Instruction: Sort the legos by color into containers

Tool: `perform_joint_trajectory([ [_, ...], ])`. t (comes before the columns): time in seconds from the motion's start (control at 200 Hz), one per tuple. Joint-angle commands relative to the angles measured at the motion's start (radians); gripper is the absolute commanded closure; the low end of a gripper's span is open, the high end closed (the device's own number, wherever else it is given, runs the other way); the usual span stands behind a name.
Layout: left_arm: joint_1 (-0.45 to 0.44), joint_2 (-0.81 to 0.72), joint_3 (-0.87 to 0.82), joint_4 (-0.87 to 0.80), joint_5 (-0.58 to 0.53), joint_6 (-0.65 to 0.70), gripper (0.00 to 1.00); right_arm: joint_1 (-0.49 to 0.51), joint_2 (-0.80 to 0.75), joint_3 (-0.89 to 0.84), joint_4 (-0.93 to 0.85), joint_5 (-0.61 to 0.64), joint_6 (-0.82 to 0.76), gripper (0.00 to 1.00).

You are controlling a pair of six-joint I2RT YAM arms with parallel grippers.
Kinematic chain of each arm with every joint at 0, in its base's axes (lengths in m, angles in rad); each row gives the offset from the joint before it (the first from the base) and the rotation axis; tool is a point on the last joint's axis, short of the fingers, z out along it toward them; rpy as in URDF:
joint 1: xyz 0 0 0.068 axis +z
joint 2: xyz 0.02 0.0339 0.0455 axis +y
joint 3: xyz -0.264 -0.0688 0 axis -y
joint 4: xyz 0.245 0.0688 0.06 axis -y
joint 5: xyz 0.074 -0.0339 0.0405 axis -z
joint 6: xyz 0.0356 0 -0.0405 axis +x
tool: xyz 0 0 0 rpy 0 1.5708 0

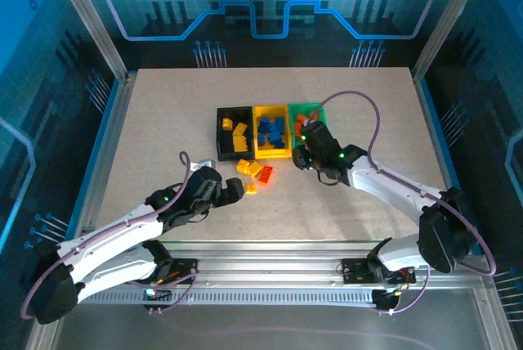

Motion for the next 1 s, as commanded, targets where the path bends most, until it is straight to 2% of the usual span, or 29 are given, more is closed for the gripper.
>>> perform_joint_trajectory([
  [0.0, 0.000, 0.004, -0.005, -0.013, -0.018, -0.008, 0.01, 0.019, 0.091, 0.133, -0.040, -0.045, -0.026, 0.76],
  [0.36, 0.002, 0.024, -0.001, -0.044, 0.026, 0.034, 0.01, 0.004, 0.560, 0.617, -0.141, 0.037, 0.005, 0.68],
  [0.44, 0.002, 0.038, 0.008, -0.045, 0.034, 0.053, 0.01, -0.009, 0.631, 0.699, -0.180, 0.037, 0.018, 0.60],
  [0.51, 0.002, 0.051, 0.017, -0.036, 0.046, 0.078, 0.01, -0.020, 0.666, 0.747, -0.198, 0.011, 0.023, 0.43],
  [0.565, 0.002, 0.069, 0.028, -0.029, 0.055, 0.094, 0.01, -0.022, 0.659, 0.754, -0.190, 0.001, 0.017, 0.29],
  [0.63, 0.003, 0.098, 0.040, -0.016, 0.071, 0.114, 0.01, -0.022, 0.627, 0.742, -0.177, -0.004, 0.011, 0.24],
  [0.775, -0.010, 0.209, 0.077, 0.040, 0.107, 0.145, 0.08, -0.022, 0.469, 0.591, -0.110, -0.004, 0.030, 0.23],
  [0.996, -0.067, 0.465, 0.195, 0.093, 0.059, 0.191, 0.19, -0.014, 0.205, 0.254, -0.004, -0.008, 0.069, 0.23],
])
